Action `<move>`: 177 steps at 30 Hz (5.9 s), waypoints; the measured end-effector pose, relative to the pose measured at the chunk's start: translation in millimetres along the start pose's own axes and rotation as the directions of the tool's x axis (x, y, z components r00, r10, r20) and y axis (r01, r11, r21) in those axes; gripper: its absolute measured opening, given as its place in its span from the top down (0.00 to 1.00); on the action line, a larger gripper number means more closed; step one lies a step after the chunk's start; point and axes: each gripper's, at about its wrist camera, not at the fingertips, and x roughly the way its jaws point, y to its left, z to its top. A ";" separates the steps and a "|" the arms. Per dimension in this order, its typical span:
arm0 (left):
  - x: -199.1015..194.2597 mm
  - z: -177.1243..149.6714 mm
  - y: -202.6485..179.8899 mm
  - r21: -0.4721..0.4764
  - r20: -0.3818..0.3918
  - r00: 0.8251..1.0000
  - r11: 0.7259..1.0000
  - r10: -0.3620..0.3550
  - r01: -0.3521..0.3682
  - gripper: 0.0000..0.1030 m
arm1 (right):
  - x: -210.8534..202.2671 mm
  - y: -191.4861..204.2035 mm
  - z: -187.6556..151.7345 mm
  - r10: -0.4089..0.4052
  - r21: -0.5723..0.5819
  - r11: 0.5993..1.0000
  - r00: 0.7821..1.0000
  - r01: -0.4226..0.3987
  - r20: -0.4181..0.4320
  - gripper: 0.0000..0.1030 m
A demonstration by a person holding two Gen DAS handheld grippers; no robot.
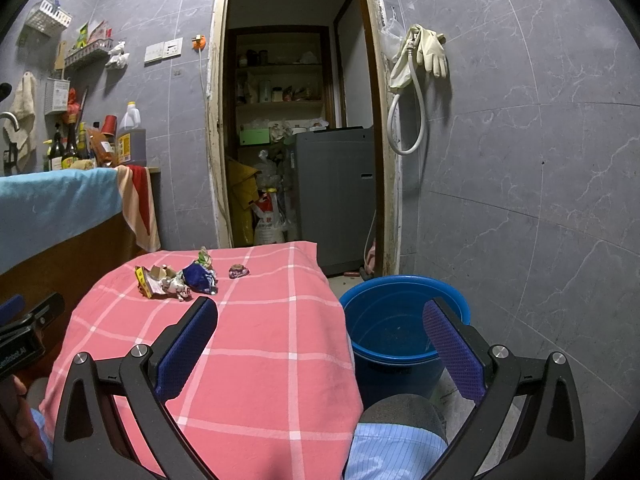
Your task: Collect trash
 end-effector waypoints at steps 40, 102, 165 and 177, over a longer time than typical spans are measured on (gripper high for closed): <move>-0.3 0.2 -0.5 0.001 -0.002 1.000 1.000 0.002 -0.002 0.01 | -1.0 -0.1 0.6 0.002 0.003 1.000 1.000 -0.002 0.000 0.00; 148.3 44.3 45.2 -0.028 -0.058 0.994 0.995 0.095 -0.097 0.01 | 169.7 88.7 55.4 0.347 -0.140 0.928 0.938 -0.345 -0.010 0.00; 184.8 14.9 49.5 -0.282 -0.397 0.898 0.956 -0.192 0.079 0.81 | 238.3 110.2 1.4 0.493 -0.033 0.822 0.739 -0.569 -0.459 0.81; 150.9 8.0 40.4 -0.234 -0.345 0.929 0.971 -0.131 0.050 0.81 | 186.5 98.9 -8.2 0.441 -0.150 0.836 0.808 -0.528 -0.392 0.87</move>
